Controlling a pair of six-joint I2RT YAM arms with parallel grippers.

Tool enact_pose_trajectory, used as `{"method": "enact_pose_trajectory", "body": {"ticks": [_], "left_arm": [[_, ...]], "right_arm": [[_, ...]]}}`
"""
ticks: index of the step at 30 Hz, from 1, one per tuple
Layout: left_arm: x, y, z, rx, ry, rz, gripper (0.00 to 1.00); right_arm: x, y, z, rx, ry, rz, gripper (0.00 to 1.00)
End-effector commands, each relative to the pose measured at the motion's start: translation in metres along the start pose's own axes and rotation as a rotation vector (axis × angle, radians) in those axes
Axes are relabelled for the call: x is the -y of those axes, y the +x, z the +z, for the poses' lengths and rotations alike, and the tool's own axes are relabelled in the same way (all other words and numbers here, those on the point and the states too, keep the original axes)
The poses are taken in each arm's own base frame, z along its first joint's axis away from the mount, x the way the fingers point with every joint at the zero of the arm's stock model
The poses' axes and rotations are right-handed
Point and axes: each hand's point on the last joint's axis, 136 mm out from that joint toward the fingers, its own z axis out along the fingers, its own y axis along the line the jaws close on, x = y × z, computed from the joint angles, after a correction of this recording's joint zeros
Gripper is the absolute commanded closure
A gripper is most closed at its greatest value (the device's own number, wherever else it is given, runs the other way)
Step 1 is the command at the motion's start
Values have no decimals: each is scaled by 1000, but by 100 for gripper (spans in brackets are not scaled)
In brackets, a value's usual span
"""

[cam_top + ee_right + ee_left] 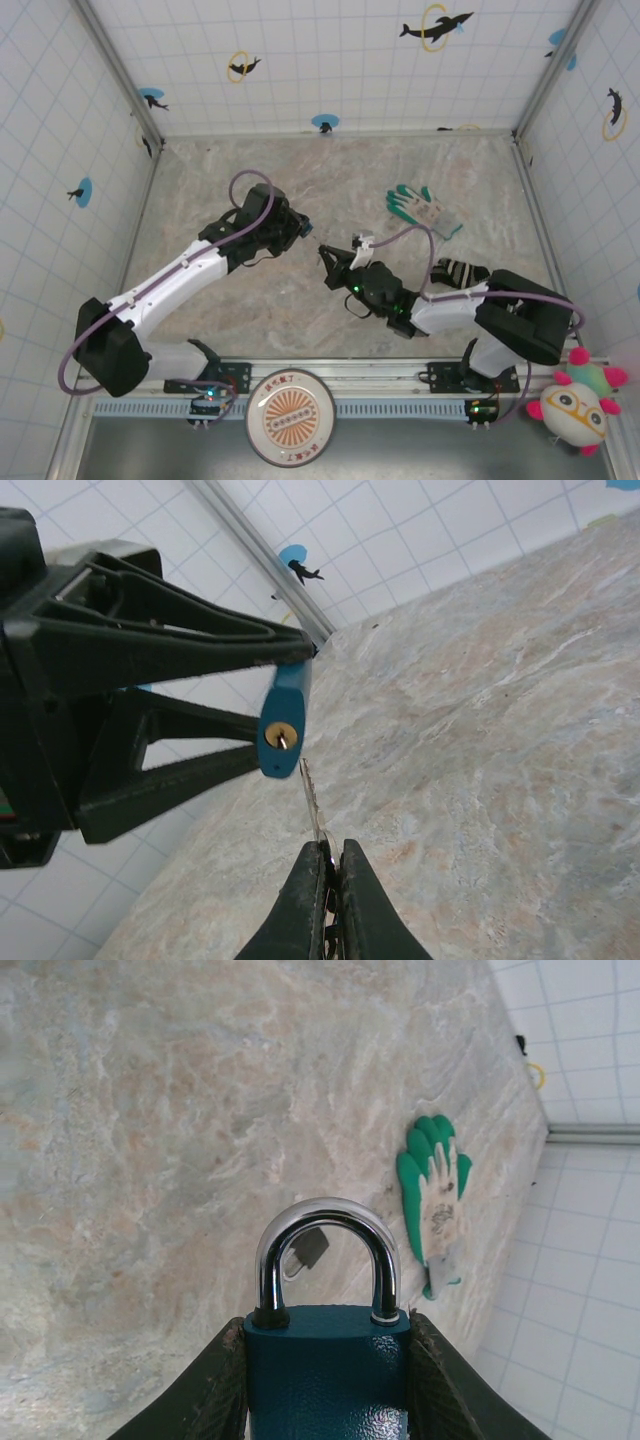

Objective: Unlock with the key

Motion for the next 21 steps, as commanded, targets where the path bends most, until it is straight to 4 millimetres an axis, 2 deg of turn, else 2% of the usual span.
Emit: {"method": "enact_pose_trajectory", "body": {"ticks": [1,21], "left_arm": [[2,-3,-2,23,-15,-32,84],[0,-5,-5,38,-14,-9,83]], "right_arm": [[-18,-18,8,77,-43,66,100],[-27,-7,15,37,-60,87,100]]}}
